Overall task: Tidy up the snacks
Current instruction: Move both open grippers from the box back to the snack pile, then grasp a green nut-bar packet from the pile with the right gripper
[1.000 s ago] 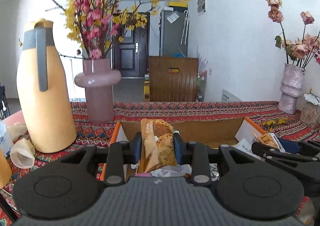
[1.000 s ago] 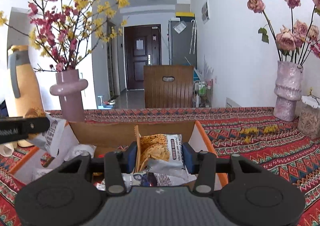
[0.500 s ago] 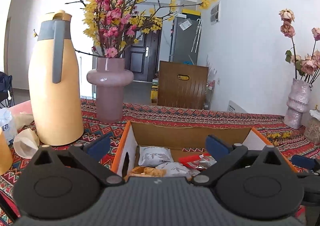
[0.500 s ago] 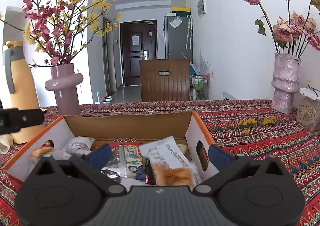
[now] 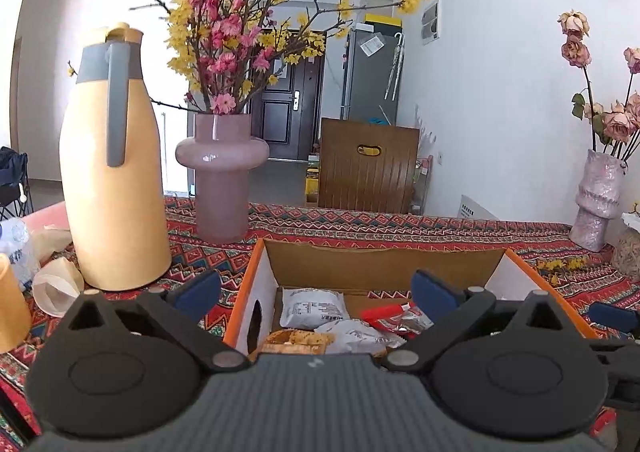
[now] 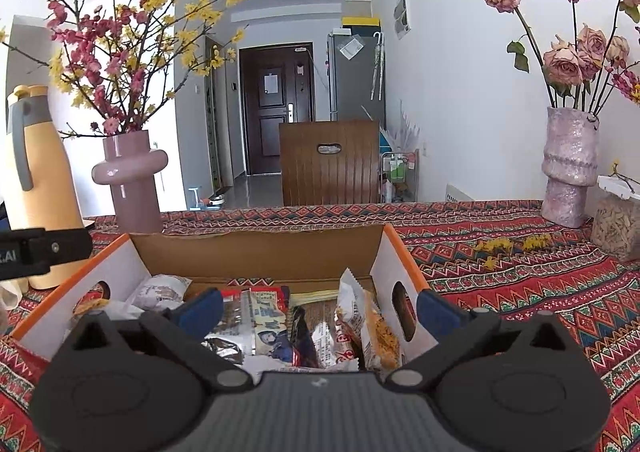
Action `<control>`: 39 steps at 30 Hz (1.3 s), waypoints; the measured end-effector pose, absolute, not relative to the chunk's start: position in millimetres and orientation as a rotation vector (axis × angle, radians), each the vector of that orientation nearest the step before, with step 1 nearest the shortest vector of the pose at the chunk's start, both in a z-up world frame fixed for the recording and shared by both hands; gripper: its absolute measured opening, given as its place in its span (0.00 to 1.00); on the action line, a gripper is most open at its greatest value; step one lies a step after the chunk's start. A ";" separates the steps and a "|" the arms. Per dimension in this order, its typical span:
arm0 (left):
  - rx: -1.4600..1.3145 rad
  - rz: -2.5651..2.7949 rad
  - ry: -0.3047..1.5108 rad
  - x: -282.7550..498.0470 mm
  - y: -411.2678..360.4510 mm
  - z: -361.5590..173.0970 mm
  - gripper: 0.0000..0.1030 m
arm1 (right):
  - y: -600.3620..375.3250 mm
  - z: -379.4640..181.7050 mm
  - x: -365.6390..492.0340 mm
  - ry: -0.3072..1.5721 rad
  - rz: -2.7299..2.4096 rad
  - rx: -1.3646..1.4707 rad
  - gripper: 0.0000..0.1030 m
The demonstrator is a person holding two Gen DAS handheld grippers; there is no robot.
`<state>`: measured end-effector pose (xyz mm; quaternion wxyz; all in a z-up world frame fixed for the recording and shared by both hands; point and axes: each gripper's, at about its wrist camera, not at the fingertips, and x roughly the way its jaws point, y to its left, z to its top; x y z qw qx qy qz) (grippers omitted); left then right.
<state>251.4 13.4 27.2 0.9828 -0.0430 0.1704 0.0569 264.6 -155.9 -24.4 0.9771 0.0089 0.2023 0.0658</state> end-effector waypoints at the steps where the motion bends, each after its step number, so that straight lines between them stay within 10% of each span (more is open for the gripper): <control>1: -0.083 0.119 0.337 249.1 12.0 30.1 1.00 | -155.9 -23.8 264.1 0.405 0.134 0.018 1.00; 34: -0.055 0.072 0.475 103.5 25.6 0.7 1.00 | -145.7 -52.6 120.5 0.632 0.293 -0.004 1.00; 39: -0.047 0.074 0.493 86.7 26.5 -3.0 1.00 | -140.9 -60.3 111.9 0.669 0.303 -0.001 0.81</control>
